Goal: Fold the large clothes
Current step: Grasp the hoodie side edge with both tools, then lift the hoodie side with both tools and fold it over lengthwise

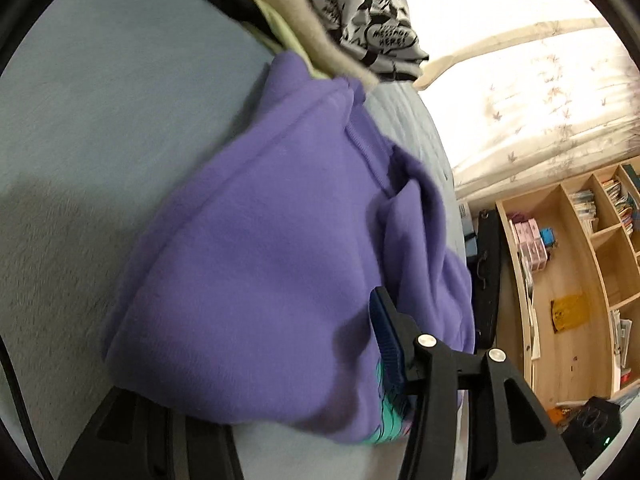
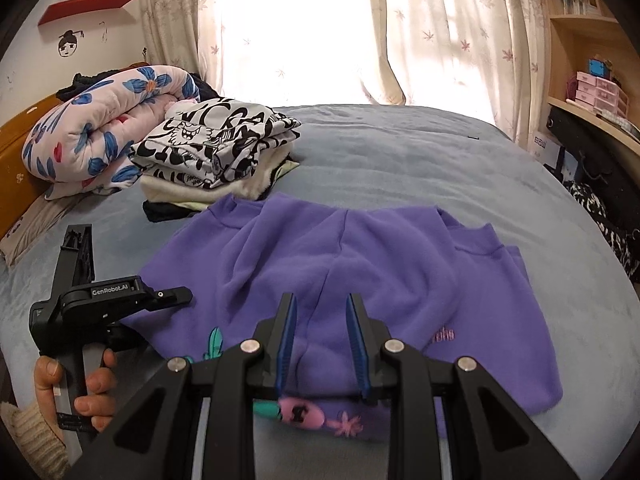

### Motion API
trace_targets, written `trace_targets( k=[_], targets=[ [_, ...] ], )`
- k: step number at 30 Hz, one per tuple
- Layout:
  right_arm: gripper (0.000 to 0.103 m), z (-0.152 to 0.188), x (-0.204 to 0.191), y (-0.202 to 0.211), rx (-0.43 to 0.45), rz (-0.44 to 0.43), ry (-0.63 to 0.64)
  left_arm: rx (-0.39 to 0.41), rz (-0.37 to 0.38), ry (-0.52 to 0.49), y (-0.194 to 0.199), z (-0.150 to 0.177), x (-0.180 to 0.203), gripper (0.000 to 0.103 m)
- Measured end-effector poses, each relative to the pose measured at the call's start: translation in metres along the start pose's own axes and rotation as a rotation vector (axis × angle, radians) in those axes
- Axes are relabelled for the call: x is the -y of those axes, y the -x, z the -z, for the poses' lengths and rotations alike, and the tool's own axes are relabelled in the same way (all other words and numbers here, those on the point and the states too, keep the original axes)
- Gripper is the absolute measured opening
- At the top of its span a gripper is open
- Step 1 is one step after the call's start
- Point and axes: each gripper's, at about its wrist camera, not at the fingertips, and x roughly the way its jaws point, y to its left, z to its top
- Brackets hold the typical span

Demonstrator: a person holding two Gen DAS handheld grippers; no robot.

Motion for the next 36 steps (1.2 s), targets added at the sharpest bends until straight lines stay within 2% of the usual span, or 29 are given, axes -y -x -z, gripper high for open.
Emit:
trace_targets(
  k=[2,5,7,10,12,14,16,21,26,31,34,36],
  targets=[
    [0.025,-0.013,0.001,-0.015,-0.006,0.021,0.002,0.033,-0.018,-0.054,0.004,0.002,0.012,0.033],
    [0.024,-0.026,0.001,-0.039,-0.002,0.049,0.019,0.102,-0.123,-0.202,0.014,0.012,0.039,0.022],
    [0.019,-0.027,-0.002,-0.061,-0.013,0.07,0.037,0.16,-0.18,-0.303,0.022,0.021,0.06,0.018],
    [0.015,-0.009,-0.007,-0.095,-0.095,0.057,0.047,0.227,-0.222,-0.426,0.031,0.036,0.087,0.013],
    [0.015,0.016,-0.011,-0.117,-0.165,0.047,0.049,0.25,-0.22,-0.473,0.038,0.041,0.097,0.012],
    [0.015,0.028,-0.013,-0.114,-0.12,0.063,0.057,0.26,-0.212,-0.532,0.038,0.049,0.114,0.012],
    [0.016,0.027,-0.008,-0.111,-0.136,0.045,0.01,0.285,-0.212,-0.588,0.04,0.057,0.128,0.012],
    [0.016,0.028,0.028,-0.105,-0.169,-0.116,-0.188,0.315,-0.176,-0.688,0.044,0.072,0.162,0.012],
    [0.015,0.041,0.043,-0.093,-0.194,-0.209,-0.285,0.319,-0.167,-0.804,0.039,0.094,0.194,0.012],
    [0.015,0.057,0.076,-0.07,-0.231,-0.33,-0.414,0.306,-0.15,-0.923,0.021,0.115,0.232,0.012],
    [0.015,0.068,0.102,-0.049,-0.24,-0.311,-0.455,0.283,-0.131,-0.993,0.006,0.132,0.257,0.012],
    [0.015,0.075,0.123,-0.033,-0.246,-0.23,-0.46,0.253,-0.124,-1.027,-0.009,0.144,0.272,0.012]
  ],
)
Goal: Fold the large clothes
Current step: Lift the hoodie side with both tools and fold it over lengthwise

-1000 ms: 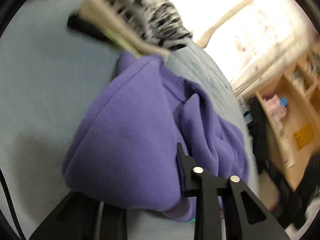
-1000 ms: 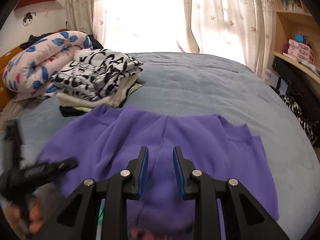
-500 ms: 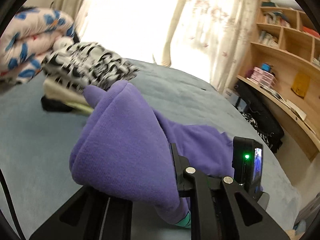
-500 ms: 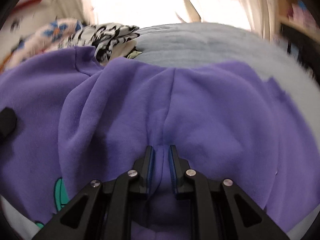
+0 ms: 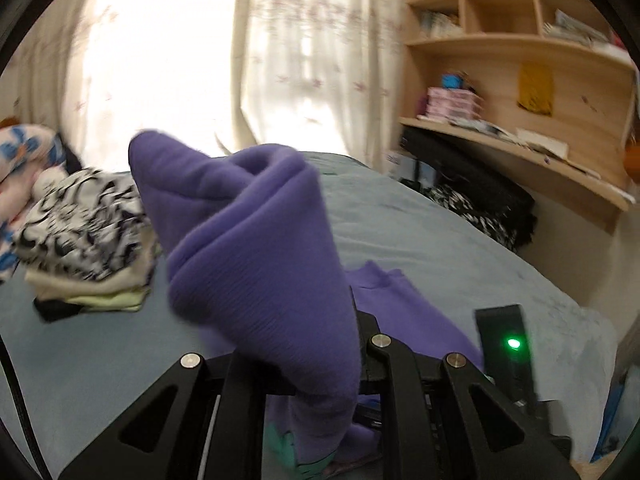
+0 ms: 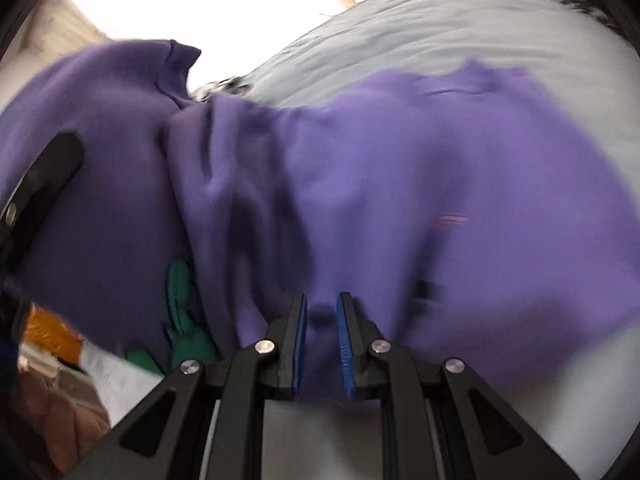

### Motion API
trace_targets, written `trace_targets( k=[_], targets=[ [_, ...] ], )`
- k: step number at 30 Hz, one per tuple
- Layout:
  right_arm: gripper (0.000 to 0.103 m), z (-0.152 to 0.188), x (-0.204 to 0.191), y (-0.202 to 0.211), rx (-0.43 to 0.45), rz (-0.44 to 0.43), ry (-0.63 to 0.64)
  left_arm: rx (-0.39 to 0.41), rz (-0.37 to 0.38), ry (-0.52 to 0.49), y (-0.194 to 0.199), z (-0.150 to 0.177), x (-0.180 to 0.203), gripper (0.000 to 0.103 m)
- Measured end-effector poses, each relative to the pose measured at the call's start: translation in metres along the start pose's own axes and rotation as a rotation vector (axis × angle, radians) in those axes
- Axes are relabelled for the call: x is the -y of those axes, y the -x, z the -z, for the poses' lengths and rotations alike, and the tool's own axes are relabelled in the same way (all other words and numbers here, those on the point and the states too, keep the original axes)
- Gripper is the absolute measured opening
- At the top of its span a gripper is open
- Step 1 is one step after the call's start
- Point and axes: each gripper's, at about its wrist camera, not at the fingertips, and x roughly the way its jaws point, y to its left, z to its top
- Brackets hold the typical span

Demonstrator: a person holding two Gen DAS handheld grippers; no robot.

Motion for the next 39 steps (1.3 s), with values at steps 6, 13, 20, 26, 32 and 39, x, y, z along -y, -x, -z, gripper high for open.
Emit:
trace_targets(
  k=[6,13,20,26,32,39],
  targets=[
    [0.015,0.005,0.068,0.054,0.087,0.268,-0.111,-0.079,0.073,-0.085,-0.04,0.004,0.065,0.012],
    [0.015,0.009,0.125,0.091,0.15,0.338,-0.255,-0.218,0.15,-0.202,-0.089,0.042,0.12,0.013],
    [0.015,0.007,0.141,0.098,0.137,0.259,-0.289,-0.303,0.163,-0.245,-0.119,0.078,0.13,0.013],
    [0.041,-0.014,0.135,0.108,0.117,0.044,-0.317,-0.27,0.188,-0.233,-0.109,0.079,0.13,0.027],
    [0.058,-0.047,0.12,0.1,0.046,-0.137,-0.333,-0.253,0.218,-0.212,-0.102,0.079,0.128,0.03],
    [0.065,-0.085,0.107,0.048,-0.16,-0.129,-0.329,-0.264,0.242,-0.219,-0.093,0.081,0.121,0.032]
  ],
)
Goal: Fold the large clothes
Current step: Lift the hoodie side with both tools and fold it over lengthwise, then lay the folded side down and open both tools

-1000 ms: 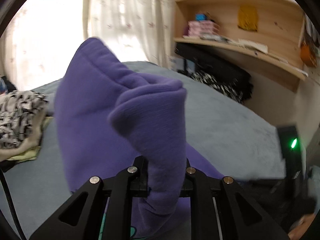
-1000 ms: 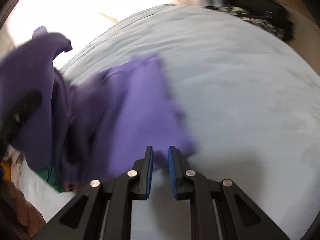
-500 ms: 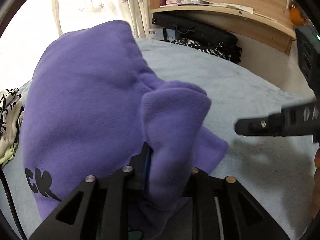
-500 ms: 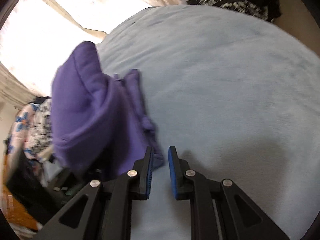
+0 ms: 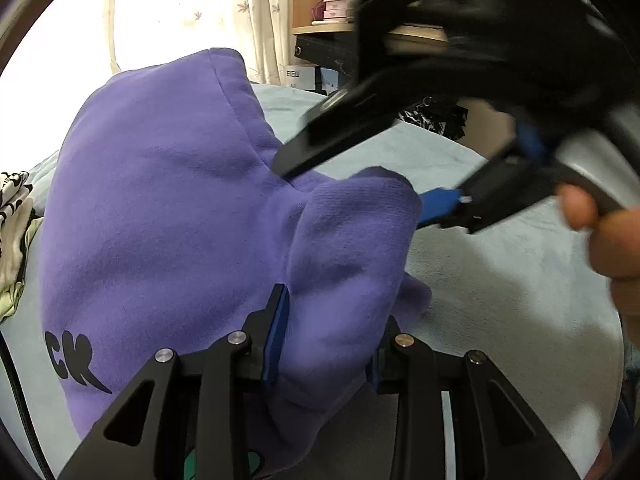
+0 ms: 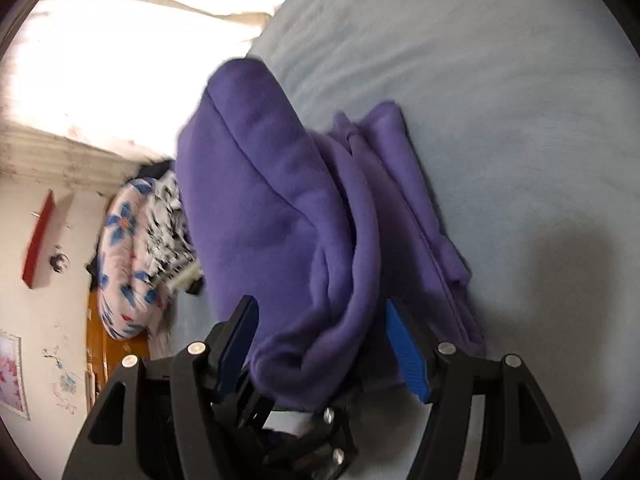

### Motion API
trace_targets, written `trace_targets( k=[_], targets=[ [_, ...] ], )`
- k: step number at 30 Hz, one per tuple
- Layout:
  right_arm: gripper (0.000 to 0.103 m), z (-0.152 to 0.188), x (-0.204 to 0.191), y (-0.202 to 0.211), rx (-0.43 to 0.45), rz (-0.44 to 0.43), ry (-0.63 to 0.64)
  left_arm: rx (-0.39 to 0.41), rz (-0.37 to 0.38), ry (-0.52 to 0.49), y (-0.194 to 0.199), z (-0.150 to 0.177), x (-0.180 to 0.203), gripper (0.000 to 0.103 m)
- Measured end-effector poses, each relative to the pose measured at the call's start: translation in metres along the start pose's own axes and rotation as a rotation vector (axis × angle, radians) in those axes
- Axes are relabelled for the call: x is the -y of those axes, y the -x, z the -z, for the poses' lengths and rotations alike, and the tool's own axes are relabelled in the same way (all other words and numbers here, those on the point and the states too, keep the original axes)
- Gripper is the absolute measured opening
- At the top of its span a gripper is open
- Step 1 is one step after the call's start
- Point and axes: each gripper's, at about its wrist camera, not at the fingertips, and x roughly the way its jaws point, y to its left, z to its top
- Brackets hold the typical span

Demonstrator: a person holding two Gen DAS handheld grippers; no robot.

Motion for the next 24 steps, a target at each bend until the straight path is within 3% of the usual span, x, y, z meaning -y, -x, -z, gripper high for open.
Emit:
trace_targets(
  k=[4,5,6,11,15,18,24],
  targets=[
    [0.062,-0.006,-0.015,-0.024,-0.072,0.109,0.083,-0.017,0.017,0.003,0.001,-0.009,-0.006,0.034],
    [0.045,-0.005,-0.018,-0.028,-0.072,0.149,0.113,-0.024,0.023,0.003,0.005,-0.01,-0.006,0.034],
    [0.035,-0.005,-0.02,-0.03,-0.075,0.145,0.133,-0.04,0.042,-0.002,0.011,-0.01,-0.006,0.034],
    [0.028,0.004,-0.034,-0.019,-0.025,0.157,0.229,-0.02,0.118,0.013,0.058,-0.006,-0.017,0.034],
    [0.028,0.007,-0.037,-0.014,-0.004,0.157,0.243,0.034,0.025,0.106,0.086,-0.019,-0.065,0.035],
    [0.028,0.009,-0.04,-0.015,0.013,0.165,0.254,-0.005,-0.078,0.212,0.077,-0.037,-0.107,0.035],
    [0.027,0.017,-0.044,-0.012,0.054,0.174,0.29,-0.041,-0.125,0.342,0.045,-0.084,-0.162,0.035]
  ],
)
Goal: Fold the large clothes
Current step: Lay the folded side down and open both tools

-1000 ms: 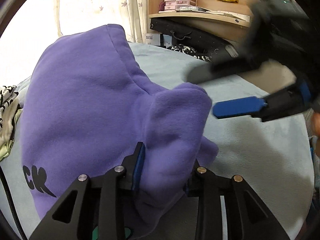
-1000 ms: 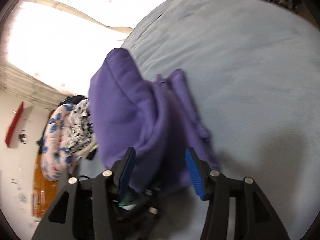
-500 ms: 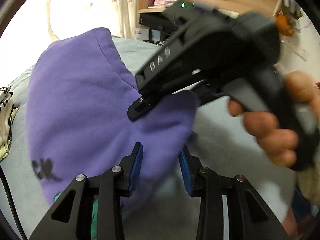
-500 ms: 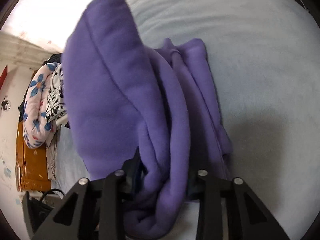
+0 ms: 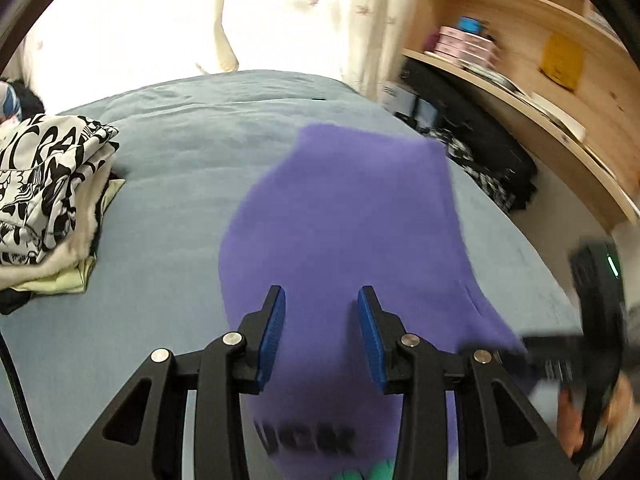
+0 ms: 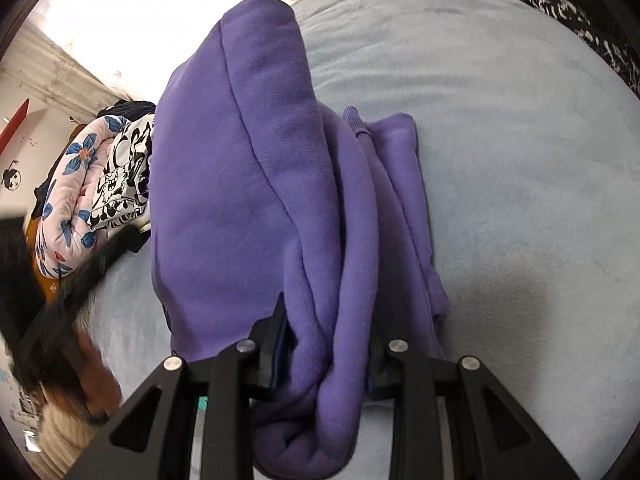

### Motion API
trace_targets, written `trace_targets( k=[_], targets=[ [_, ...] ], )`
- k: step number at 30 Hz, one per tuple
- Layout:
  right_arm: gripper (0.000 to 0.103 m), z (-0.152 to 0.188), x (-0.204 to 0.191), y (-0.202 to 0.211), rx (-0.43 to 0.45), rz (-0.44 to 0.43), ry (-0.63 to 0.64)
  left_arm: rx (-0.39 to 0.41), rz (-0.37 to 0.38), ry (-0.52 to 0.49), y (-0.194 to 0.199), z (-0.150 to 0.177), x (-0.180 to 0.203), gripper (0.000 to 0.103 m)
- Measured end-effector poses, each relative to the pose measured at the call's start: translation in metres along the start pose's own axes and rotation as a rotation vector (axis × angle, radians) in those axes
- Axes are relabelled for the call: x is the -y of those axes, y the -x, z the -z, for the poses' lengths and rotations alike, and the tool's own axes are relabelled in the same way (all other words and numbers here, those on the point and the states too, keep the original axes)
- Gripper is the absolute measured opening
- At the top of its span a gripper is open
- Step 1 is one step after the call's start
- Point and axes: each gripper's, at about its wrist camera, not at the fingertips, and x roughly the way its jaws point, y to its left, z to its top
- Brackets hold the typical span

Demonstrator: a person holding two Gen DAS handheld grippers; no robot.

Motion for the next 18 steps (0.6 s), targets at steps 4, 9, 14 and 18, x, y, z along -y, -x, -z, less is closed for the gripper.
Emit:
trace_targets(
  k=[4,9,14,18],
  targets=[
    [0.024,0.005,-0.002,0.01,0.043,0.016,0.02,-0.061,-0.009,0.026,-0.041,-0.031,-0.008,0.035],
    [0.021,0.028,-0.004,0.044,0.154,0.018,0.043,-0.089,-0.022,-0.067,-0.057,-0.039,0.014,0.035],
    [0.021,0.051,0.036,-0.007,0.066,0.042,-0.085,-0.149,-0.073,-0.19,-0.084,-0.026,0.056,0.036],
    [0.023,0.048,0.051,-0.02,0.079,-0.01,-0.141,-0.109,-0.216,-0.309,-0.096,-0.016,0.084,0.037]
  ],
)
